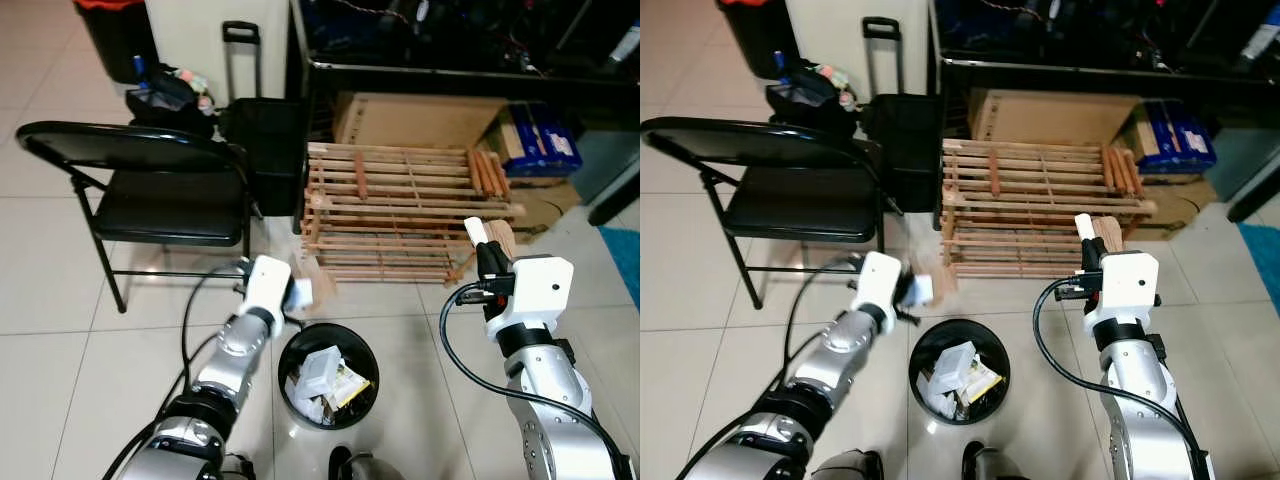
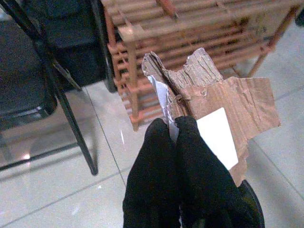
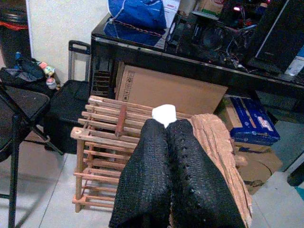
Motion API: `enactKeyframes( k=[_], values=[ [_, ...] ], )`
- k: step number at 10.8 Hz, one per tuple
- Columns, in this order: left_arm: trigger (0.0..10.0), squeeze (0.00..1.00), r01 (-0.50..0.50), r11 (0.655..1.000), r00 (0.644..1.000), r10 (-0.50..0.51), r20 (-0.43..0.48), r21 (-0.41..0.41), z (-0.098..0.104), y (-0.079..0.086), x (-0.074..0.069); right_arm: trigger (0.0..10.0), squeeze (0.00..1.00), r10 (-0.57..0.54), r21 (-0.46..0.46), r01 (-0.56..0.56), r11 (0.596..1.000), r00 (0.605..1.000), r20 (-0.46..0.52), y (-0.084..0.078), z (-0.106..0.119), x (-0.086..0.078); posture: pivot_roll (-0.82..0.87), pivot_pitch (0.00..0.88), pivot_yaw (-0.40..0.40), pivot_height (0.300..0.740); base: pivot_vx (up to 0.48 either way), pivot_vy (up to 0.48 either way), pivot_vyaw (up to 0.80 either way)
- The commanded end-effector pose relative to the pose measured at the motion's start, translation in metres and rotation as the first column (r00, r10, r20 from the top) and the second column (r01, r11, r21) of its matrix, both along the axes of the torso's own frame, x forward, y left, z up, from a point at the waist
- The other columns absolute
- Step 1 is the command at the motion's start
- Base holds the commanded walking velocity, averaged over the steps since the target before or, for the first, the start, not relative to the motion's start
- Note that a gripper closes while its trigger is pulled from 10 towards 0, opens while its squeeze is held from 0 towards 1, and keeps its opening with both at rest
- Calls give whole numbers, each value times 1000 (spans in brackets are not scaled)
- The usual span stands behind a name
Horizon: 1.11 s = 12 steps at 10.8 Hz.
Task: Picking trash to rubbish bin
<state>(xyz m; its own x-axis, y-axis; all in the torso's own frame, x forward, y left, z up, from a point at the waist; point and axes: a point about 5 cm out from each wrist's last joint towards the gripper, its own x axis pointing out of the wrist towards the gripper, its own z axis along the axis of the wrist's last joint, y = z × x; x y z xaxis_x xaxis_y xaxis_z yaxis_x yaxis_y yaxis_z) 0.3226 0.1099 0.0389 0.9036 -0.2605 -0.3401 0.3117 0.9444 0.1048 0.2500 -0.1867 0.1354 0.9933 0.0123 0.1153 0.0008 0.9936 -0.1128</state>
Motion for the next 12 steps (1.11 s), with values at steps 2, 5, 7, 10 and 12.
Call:
enactKeyframes(
  k=[2, 5, 7, 10, 12],
  values=[
    [10000, 0, 22, 1000, 1000, -21, -9, 23, -3, -3, -1, 10000, 0, -15, -4, 15, 1000, 1000, 10, -2, 4, -1, 104, 181, -88, 740, 0, 0, -800],
    [10000, 0, 9, 998, 999, -6, -41, 67, -13, 5, -5, 10000, 0, -6, -2, 6, 1000, 1000, -4, 1, 2, -2, 110, 193, -89, 740, 0, 0, -800],
    [10000, 0, 2, 996, 998, 4, -68, 85, -21, 7, -10, 10000, 0, 4, 1, -4, 1000, 1000, -2, 2, 3, -7, 88, 209, -96, 740, 0, 0, 0],
    [10000, 0, -16, 993, 991, 31, -130, 117, -34, 9, -19, 10000, 0, -16, -7, 15, 1000, 1000, -22, -2, 2, -22, 30, 250, -115, 740, 0, 0, 0],
    [10000, 0, -28, 991, 986, 49, -160, 130, -39, 11, -22, 10000, 0, -28, -14, 28, 1000, 999, -35, -3, 4, -32, -10, 276, -130, 740, 0, 0, 0]
  ],
)
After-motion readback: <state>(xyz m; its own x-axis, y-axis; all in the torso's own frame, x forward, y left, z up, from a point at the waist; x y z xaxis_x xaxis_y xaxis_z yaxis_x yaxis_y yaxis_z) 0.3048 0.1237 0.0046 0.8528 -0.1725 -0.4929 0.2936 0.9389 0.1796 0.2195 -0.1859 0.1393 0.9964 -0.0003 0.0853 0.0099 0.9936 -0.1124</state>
